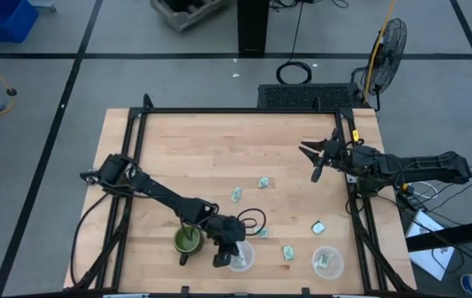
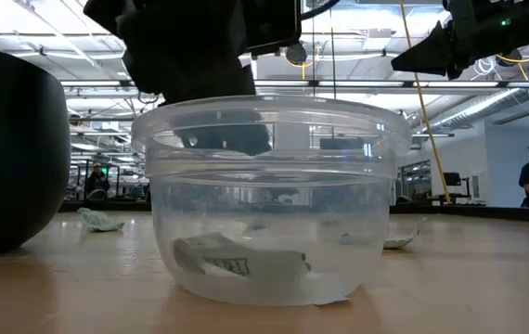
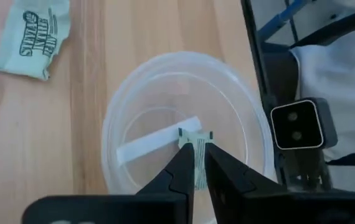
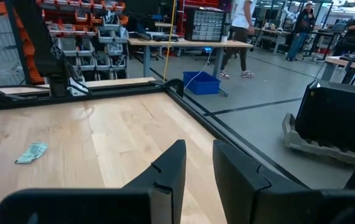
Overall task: Pick and place Stevia / Truvia into bins
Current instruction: Put the green stevia packet into the left transparent container
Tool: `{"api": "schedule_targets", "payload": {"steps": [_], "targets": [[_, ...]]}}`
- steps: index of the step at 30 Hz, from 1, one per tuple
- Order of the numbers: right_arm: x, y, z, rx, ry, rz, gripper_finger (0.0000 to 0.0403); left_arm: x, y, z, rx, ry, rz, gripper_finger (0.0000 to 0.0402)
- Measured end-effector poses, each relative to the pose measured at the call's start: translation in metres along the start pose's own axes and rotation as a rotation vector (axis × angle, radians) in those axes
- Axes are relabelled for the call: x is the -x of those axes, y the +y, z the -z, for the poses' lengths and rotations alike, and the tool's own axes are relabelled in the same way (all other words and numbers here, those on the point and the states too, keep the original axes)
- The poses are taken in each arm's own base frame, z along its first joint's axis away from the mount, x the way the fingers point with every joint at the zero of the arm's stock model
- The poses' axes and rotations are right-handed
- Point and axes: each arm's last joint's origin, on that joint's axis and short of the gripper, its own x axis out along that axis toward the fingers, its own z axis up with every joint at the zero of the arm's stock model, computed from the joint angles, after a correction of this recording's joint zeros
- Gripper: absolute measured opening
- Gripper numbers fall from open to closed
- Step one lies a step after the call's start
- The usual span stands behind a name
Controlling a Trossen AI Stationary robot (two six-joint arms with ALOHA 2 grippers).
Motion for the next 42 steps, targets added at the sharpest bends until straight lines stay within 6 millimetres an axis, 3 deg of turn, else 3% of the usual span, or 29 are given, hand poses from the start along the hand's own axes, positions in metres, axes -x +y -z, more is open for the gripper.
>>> {"api": "schedule_targets", "payload": {"steps": [4,9,15,20,24,31,42], "targets": [[0.0,0.0,0.0,0.001,0.001,0.0,0.0073,0.01,0.002,-0.005,0.006,-0.014,-0.002,0.0044],[0.0,0.0,0.0,0.001,0.001,0.0,0.0073,0.047,-0.004,-0.016,-0.012,-0.038,-0.023,0.0029],[0.0,0.0,0.0,0.003,0.0,0.0,0.0073,0.112,-0.006,-0.013,-0.053,0.0,-0.24,0.0006],[0.0,0.0,0.0,0.004,0.001,0.0,0.0073,0.146,0.001,-0.002,0.011,0.04,-0.461,0.0016],[0.0,0.0,0.0,0.006,0.005,0.001,0.0073,0.154,0.013,0.007,0.12,0.13,-0.535,0.0051],[-0.001,0.0,0.001,0.012,0.014,0.001,0.0073,0.146,0.044,0.022,0.308,0.17,-0.594,0.0106],[-0.003,0.002,0.003,0.025,0.03,0.0,0.0073,0.132,0.083,0.066,0.552,0.275,-0.582,0.012]]}}
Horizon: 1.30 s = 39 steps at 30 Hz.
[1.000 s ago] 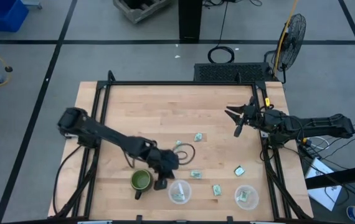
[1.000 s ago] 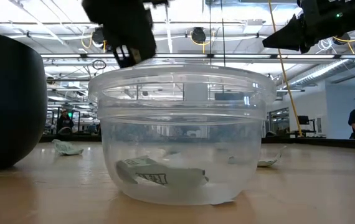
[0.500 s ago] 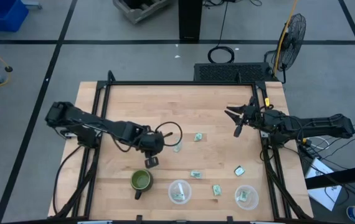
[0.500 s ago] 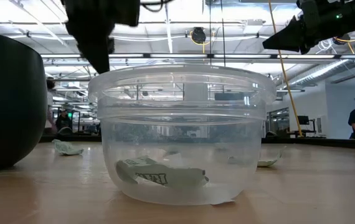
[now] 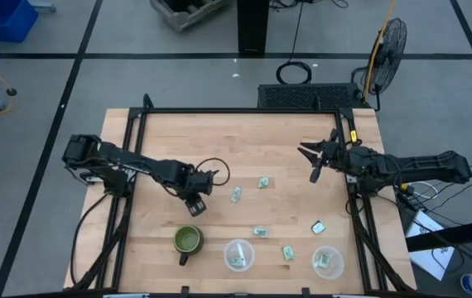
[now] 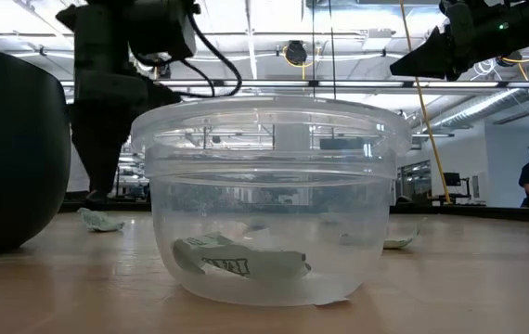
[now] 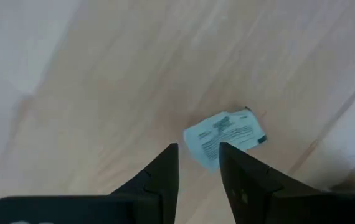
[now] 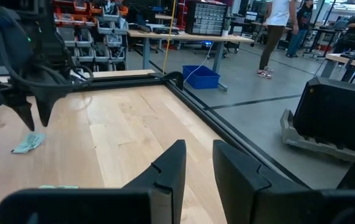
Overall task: Pick and place Stevia / Truvia into bins
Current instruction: Put the green stevia packet into the left transparent container
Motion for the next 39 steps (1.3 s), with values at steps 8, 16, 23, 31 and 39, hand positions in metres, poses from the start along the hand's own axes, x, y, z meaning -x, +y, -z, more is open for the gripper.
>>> {"api": "schedule_targets", "payload": {"steps": [8,16,23,31,39], "targets": [[0.0,0.0,0.0,0.0,0.0,0.0,0.0073,-0.015,0.004,0.005,0.017,-0.005,0.056,0.012],[0.0,0.0,0.0,0.002,0.004,0.0,0.0073,-0.022,0.011,0.011,0.051,0.024,0.031,0.012],[0.0,0.0,0.001,0.003,0.006,0.0,0.0073,-0.022,0.009,0.01,0.029,0.013,0.058,0.012],[0.0,0.0,0.001,0.003,0.006,0.0,0.0073,-0.022,0.009,0.01,-0.014,0.018,0.061,0.0084],[0.0,0.0,0.001,0.003,0.007,0.0,0.0073,-0.022,0.008,0.008,-0.086,-0.025,0.038,0.0009]]}}
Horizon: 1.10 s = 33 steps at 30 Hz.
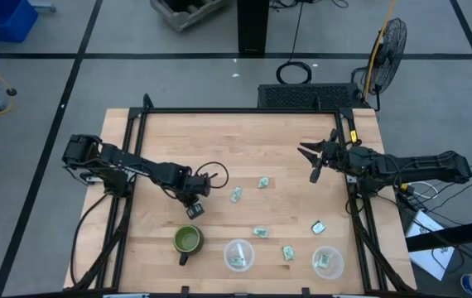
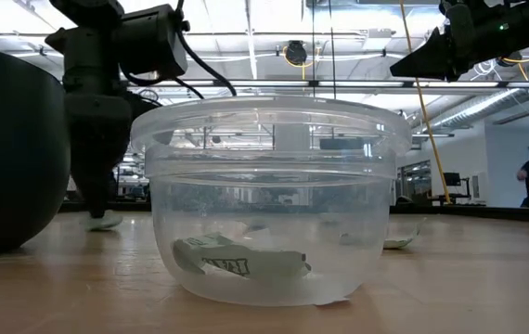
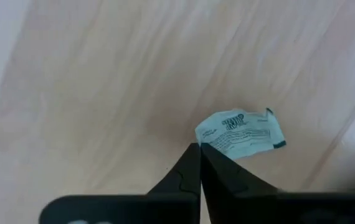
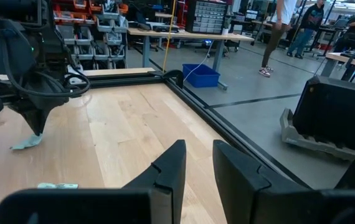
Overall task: Pick and place Stevia / Truvia into bins
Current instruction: Put the green stevia packet into the left transparent container
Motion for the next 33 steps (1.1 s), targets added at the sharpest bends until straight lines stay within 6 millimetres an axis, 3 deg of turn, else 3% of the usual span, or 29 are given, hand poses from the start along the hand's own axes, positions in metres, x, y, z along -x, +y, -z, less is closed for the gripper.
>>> {"api": "schedule_targets", "payload": {"steps": [9,17,23,33], "targets": [[0.0,0.0,0.0,0.0,0.0,0.0,0.0073,0.01,-0.01,-0.013,-0.09,-0.085,0.042,0.0003],[0.0,0.0,0.0,0.0,0.0,0.0,0.0073,0.053,-0.039,-0.046,-0.256,-0.26,0.122,0.0005],[0.0,0.0,0.0,0.0,0.0,0.0,0.0073,0.079,-0.069,-0.056,-0.341,-0.363,0.175,0.0004],[0.0,0.0,0.0,0.0,0.0,0.0,0.0073,0.047,-0.133,-0.058,-0.572,-0.289,0.171,0.0005]]}}
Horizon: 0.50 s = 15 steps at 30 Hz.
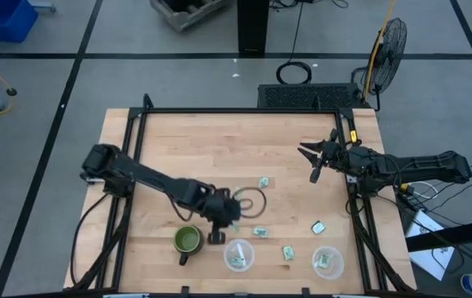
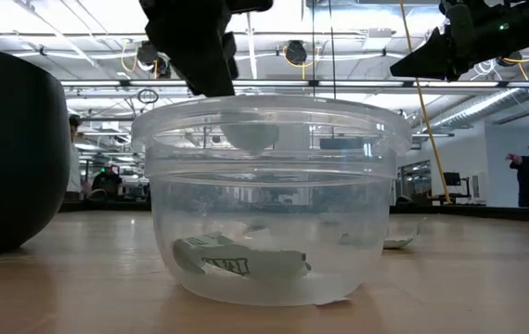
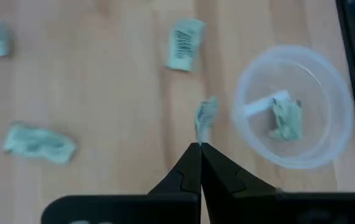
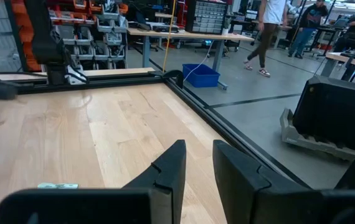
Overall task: Pick and place Stevia / Truvia into bins
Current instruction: Put the green stevia packet into the left transparent container
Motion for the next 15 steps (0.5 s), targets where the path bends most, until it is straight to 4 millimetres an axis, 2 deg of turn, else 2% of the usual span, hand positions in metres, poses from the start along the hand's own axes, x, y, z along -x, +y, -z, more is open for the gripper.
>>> {"api": "schedule_targets", "payload": {"steps": [6,15], "targets": [[0.0,0.0,0.0,0.0,0.0,0.0,0.0073,-0.014,-0.018,-0.016,-0.074,-0.007,0.067,0.0006],[-0.001,0.001,0.001,-0.028,0.012,-0.003,0.0073,-0.03,-0.033,-0.011,-0.023,0.043,0.18,0.0008]]}}
